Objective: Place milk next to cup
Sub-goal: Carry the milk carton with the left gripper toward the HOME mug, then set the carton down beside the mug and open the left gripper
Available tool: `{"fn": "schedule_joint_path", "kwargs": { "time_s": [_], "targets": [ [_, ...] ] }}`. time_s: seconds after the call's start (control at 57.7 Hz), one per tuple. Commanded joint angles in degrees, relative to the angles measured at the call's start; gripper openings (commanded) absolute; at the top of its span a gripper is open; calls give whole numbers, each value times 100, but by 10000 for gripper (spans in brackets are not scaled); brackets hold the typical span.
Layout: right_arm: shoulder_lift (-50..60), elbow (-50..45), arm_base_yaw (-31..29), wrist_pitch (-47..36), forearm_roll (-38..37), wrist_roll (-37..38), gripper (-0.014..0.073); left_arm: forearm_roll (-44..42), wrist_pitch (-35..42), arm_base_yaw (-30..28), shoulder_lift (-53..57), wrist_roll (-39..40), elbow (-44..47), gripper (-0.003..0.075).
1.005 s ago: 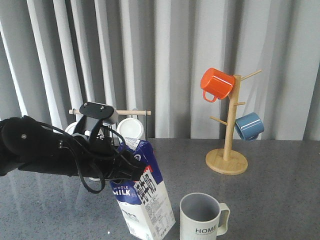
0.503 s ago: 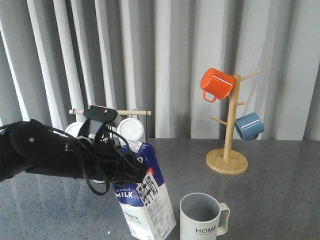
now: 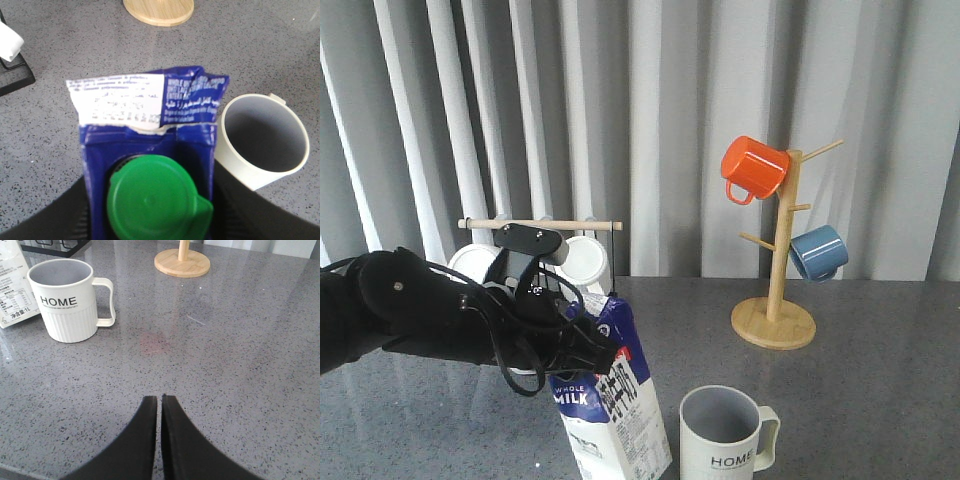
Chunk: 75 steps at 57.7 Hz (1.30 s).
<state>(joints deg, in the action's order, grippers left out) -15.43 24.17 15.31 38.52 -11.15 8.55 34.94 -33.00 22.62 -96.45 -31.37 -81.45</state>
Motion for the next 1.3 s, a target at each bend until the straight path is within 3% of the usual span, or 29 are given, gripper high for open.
{"fn": "schedule_joint_path", "kwargs": {
  "time_s": [0.0,0.225,0.347,1.022,1.282],
  "targets": [
    [-58,153,-9,-360,-105,-22,14,183,116,23,249,14,-189,305],
    [-58,153,-9,-360,-105,-22,14,190,-23,23,249,14,-189,536],
    [-58,153,-9,-360,-105,-22,14,190,-64,23,257,40,-189,592],
    [-58,153,-9,-315,-105,-22,14,185,-109,23,1116,118,-189,587],
    [-58,153,-9,-264,-105,-22,14,115,-768,13,1780,247,-189,579]
  ]
}}
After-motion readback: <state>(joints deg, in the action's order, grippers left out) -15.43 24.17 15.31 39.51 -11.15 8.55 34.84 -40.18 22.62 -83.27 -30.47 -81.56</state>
